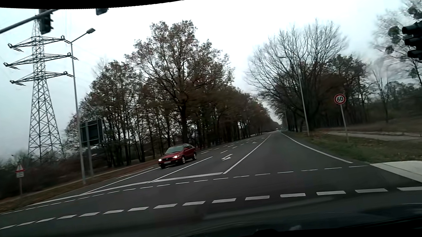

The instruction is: Follow the waypoints while adhering to traffic rules and regulations

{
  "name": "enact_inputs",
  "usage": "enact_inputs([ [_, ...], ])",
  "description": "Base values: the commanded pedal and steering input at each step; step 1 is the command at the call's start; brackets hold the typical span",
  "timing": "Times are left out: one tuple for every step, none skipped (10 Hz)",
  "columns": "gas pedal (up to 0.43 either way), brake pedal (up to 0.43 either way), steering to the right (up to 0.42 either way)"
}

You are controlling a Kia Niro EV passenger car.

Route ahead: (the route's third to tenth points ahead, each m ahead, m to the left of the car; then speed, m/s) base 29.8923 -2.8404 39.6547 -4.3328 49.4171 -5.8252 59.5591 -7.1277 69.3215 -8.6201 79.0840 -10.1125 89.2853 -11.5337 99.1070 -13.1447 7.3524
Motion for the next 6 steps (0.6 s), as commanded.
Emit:
enact_inputs([
  [0.331,0.0,0.144],
  [0.331,0.0,0.127],
  [0.339,0.0,0.108],
  [0.339,0.0,0.088],
  [0.339,0.0,0.074],
  [0.339,0.0,0.06],
])
